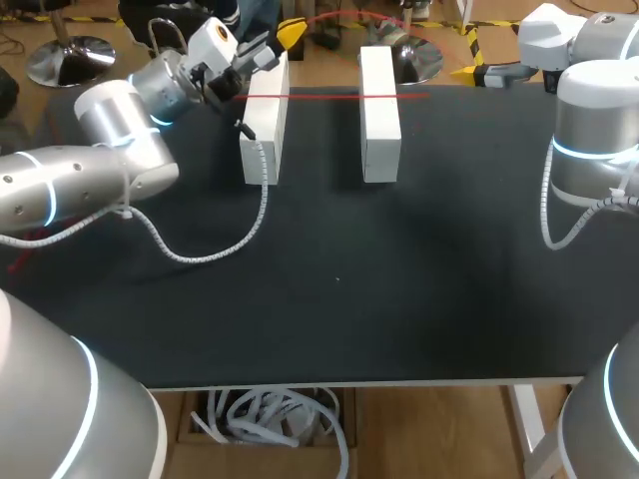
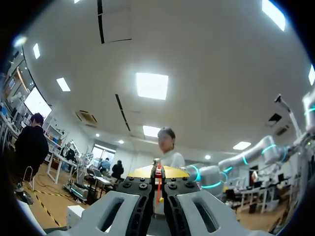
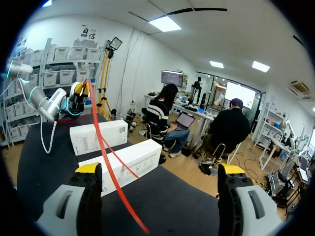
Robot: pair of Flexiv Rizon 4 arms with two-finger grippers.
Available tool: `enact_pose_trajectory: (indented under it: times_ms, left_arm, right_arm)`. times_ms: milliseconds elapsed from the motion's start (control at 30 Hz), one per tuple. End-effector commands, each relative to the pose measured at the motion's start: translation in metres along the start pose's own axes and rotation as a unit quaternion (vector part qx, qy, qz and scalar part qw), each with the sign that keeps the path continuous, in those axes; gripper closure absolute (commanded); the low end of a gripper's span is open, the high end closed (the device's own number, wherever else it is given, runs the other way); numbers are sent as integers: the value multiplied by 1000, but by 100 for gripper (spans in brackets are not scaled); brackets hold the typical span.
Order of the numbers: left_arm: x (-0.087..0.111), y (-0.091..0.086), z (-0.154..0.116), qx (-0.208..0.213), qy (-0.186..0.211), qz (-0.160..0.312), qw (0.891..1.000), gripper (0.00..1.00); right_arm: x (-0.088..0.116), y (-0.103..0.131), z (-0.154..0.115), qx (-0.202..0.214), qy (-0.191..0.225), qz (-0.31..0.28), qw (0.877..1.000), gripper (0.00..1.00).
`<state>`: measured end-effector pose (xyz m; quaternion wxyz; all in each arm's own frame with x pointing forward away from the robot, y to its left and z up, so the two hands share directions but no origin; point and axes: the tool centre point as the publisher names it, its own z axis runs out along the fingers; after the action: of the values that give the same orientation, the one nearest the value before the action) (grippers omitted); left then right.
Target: Grab the tape and strap the tape.
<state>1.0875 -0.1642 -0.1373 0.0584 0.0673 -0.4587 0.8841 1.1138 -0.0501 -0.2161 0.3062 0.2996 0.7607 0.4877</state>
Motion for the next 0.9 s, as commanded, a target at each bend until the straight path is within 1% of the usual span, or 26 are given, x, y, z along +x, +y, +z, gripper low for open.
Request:
enact_pose_trajectory:
  times_ms: [33,200,367,600,700,900]
  left_arm:
    - [1,2,-1,-2,6,17,1000,100]
    - [2,1,0,-6,5,27,1000,100]
    - [3,2,2,-20,9,37,999,100]
    - [4,2,3,-22,9,40,999,100]
    - [5,1,3,-35,8,49,998,100]
    - [5,1,3,-35,8,49,998,100]
  right_arm:
    - [0,0,0,0,0,0,1000,0]
    - [0,0,0,0,0,0,1000,0]
    - [0,0,0,0,0,0,1000,0]
    - [0,0,0,0,0,0,1000,0]
    - [0,0,0,0,0,0,1000,0]
    - [0,0,0,0,0,0,1000,0]
